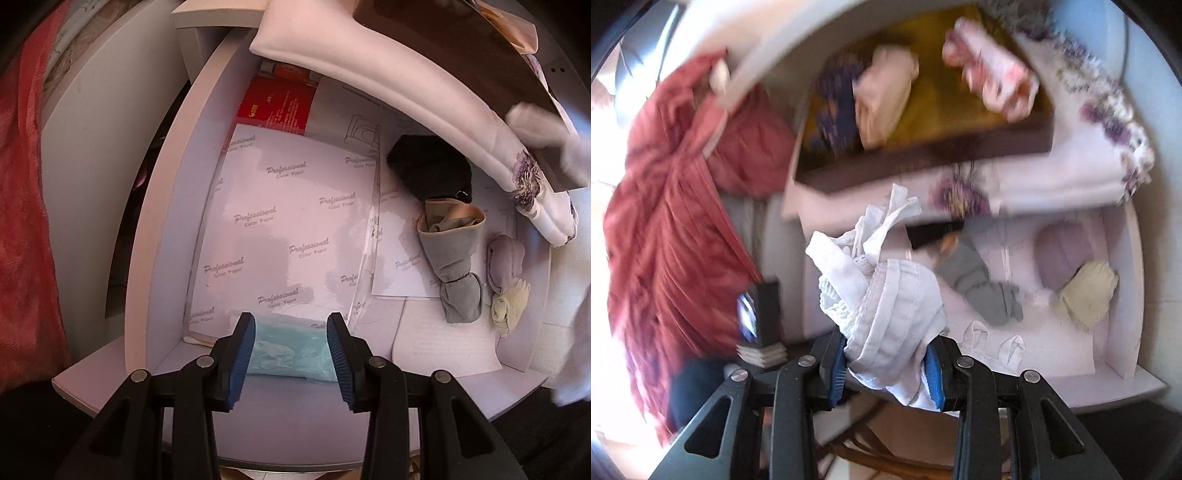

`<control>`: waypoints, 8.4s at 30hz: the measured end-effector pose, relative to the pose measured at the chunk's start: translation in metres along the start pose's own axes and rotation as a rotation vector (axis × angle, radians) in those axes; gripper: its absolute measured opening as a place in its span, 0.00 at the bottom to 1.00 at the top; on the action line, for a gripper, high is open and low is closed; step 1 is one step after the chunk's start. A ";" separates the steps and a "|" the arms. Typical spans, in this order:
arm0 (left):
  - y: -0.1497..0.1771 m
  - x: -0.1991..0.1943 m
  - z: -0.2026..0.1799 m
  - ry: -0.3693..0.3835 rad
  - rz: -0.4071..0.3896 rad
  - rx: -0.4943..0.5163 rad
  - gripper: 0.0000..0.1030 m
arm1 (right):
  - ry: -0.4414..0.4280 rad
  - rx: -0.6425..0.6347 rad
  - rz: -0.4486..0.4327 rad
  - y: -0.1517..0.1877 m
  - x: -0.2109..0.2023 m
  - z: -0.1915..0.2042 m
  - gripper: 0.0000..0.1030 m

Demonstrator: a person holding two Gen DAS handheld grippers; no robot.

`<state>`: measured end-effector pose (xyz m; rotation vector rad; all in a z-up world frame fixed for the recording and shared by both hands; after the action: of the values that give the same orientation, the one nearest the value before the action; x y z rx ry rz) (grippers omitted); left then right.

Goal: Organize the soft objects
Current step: 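Lift the white garment out of the drawer toward the gold tray, then lower the white garment into the gold tray and open the right tool, then move the right tool back down over the drawer, then grasp the pale green knit hat in the drawer with the right tool, then grasp the grey tan-cuffed garment with the left tool while the right tool holds the hat, then carry the grey garment up into the gold tray with the left tool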

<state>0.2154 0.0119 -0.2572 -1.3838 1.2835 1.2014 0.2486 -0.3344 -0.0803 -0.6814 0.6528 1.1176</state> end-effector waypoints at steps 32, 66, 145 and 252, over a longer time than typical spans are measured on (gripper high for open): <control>0.000 0.007 -0.016 0.052 0.043 0.038 0.39 | 0.236 0.259 -0.355 -0.172 0.044 -0.003 0.35; 0.004 0.017 -0.013 -0.019 0.051 0.041 0.39 | 0.340 -0.002 -0.321 -0.096 0.000 0.022 0.62; 0.006 0.024 -0.019 -0.014 0.060 0.058 0.42 | 0.646 0.174 0.082 0.010 0.099 -0.148 0.75; -0.009 -0.036 -0.079 0.250 -0.146 0.119 0.23 | 0.786 0.057 0.270 0.063 0.209 -0.154 0.64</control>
<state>0.2313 -0.0591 -0.2095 -1.5465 1.3744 0.8597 0.2324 -0.3142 -0.3464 -1.0113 1.4741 1.0535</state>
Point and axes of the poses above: each gripper's, at about its wrist camera, not at the fingertips, and x roughly the way its jaws point, z to its left, y to its underside, the point moved 1 cm from there along x, roughly the way its jaws point, and after that the axes turned 1 degree about z, right-handed, at the moved point
